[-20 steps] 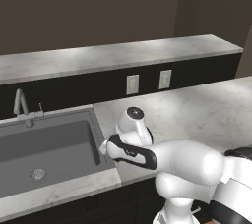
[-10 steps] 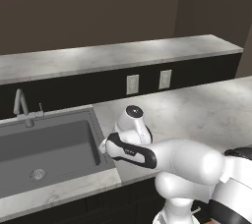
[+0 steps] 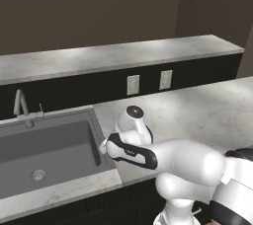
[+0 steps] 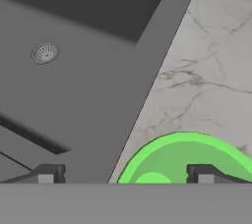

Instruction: Pick the cup and bowl from the counter and place them on the counter next to the sink.

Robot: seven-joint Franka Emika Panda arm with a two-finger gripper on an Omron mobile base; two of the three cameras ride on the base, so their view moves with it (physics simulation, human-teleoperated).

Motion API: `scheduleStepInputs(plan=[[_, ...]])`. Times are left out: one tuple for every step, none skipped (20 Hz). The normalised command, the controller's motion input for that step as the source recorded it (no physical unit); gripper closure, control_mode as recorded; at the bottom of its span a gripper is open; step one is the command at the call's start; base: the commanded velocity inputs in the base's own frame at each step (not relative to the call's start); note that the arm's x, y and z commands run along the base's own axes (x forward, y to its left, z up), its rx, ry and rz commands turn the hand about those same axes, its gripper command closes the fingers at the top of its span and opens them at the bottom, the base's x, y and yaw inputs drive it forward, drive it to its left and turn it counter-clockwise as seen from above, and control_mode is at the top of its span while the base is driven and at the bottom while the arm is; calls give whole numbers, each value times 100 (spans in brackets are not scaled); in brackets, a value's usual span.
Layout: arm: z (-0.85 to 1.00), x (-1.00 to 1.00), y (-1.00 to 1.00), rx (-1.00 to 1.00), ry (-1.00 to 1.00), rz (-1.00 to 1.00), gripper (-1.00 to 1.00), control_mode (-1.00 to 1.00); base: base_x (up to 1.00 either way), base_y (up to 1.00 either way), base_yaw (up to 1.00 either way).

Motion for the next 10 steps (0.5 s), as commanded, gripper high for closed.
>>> scheduleStepInputs(plan=[[15,-6,0,0,-3,0,-100,-100,0,0,0],[14,-5,0,0,-5,0,-100,-100,0,0,0],[14,-7,0,0,-5,0,-100,-100,0,0,0],[14,-9,0,0,-5,0,-100,-100,0,0,0],[16,-10,0,0,-6,1,-100,-100,0,0,0],[17,-16,0,0,-7,0,-100,-100,0,0,0],[23,-19,0,0,-10,0,-100,-100,0,0,0],[25,-21,0,0,-10,0,-100,-100,0,0,0],[24,-19,0,0,-10,0,-100,-100,0,0,0],[19,-16,0,0,-10,0,-100,-100,0,0,0]])
